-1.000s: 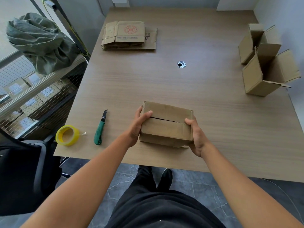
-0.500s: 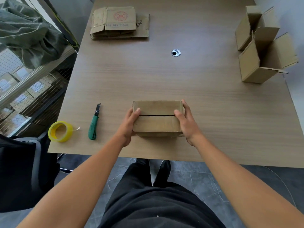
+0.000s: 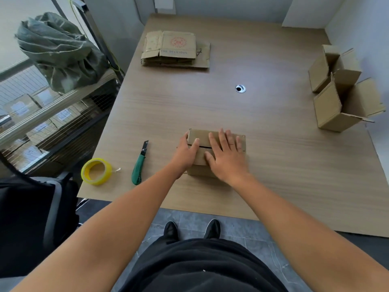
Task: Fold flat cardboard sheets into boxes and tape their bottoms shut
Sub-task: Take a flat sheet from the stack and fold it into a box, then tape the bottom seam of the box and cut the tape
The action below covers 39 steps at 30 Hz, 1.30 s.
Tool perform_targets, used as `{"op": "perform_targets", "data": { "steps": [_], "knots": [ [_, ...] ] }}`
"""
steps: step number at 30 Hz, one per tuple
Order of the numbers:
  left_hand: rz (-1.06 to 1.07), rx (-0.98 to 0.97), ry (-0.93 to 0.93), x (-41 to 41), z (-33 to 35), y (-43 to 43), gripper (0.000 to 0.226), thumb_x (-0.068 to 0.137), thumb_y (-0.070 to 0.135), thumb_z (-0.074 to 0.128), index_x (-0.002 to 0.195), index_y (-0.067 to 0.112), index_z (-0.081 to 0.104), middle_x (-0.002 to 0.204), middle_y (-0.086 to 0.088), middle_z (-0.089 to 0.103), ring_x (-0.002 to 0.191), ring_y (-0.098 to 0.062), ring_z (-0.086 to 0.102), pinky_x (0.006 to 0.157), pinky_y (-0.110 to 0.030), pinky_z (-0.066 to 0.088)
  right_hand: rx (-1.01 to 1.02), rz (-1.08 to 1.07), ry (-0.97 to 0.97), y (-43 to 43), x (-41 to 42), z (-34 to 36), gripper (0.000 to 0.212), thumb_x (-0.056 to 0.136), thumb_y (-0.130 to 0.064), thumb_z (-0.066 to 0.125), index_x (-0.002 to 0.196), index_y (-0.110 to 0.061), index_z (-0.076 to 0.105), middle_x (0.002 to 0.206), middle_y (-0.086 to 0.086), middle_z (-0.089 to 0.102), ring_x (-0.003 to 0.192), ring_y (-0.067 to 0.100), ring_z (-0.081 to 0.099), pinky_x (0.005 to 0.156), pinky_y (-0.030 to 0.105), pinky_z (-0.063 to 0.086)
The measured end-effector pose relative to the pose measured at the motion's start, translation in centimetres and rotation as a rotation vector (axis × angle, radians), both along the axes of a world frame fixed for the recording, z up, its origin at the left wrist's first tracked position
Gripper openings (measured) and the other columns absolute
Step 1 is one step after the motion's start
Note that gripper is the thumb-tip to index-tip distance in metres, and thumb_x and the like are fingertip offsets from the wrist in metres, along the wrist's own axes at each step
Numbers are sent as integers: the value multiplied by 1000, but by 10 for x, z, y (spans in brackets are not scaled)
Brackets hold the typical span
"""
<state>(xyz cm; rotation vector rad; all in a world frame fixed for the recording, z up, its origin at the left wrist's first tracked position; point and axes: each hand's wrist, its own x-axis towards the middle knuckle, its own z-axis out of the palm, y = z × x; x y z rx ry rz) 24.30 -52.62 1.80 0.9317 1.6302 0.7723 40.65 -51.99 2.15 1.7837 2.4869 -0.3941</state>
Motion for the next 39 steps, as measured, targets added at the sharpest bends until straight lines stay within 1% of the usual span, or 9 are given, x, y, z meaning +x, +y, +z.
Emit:
{"op": "perform_targets", "data": {
  "steps": [3,7,11,17,22,26,33,37,39],
  "knots": [
    [-40,35,25,-38,7,-17,56,106,46,38,155,22,30,143,1,46,127,-16,48,103,-33,41,-17,-12,-72,-5,-16,2,65,103,-60,10,159,-34,-10,167,1,-21,152,20,-24,123,46,-14],
    [38,-20,528,-142,-25,-56,47,99,29,56,141,8,50,142,-14,52,132,-29,46,111,-40,35,1,-28,-92,-2,-31,2,64,103,-60,12,160,-35,-5,168,-1,-15,153,18,-20,123,44,-14],
    [69,-172,807,-235,-62,-101,56,94,30,63,135,-5,48,137,-26,48,131,-40,39,111,-47,33,70,-52,-111,-2,-37,-5,66,100,-63,9,160,-37,0,169,-2,-8,154,17,-15,124,43,-11],
    [-221,-209,1065,-282,-99,-122,46,94,37,62,128,7,57,140,-16,51,147,-39,21,123,-50,9,49,-69,-88,-3,-38,-7,73,92,-69,2,160,-40,2,169,-5,-7,154,15,-14,125,44,-9],
    [-243,41,1104,-275,-77,-112,13,100,29,49,102,18,55,99,-4,64,114,-29,56,123,-48,3,43,-80,-43,-1,-36,-8,75,91,-72,7,159,-40,8,170,-5,-2,155,13,-12,125,44,-7],
    [-285,256,1040,-243,-30,-87,13,99,30,51,92,21,47,75,5,55,90,-26,62,124,-42,10,50,-86,35,-1,-36,-10,77,90,-73,15,159,-38,13,169,-5,4,155,12,-8,125,44,-5],
    [-493,758,857,-153,18,-31,30,94,38,44,109,17,59,81,1,62,90,-27,65,119,-42,24,102,-90,273,-8,-35,-3,82,84,-68,37,155,-27,32,162,-4,32,154,14,17,125,37,-1],
    [-627,847,891,-99,25,-8,40,95,39,41,122,17,59,100,-2,70,101,-25,65,121,-40,19,125,-145,493,-11,-29,2,73,81,-58,57,145,-25,49,143,-4,54,137,20,42,120,44,24],
    [-684,830,919,-78,24,0,36,96,36,48,125,18,58,112,-1,69,113,-23,62,122,-37,14,132,-174,579,-12,-27,4,69,79,-55,62,141,-24,54,134,-8,57,127,16,46,115,34,31]
  ]
}}
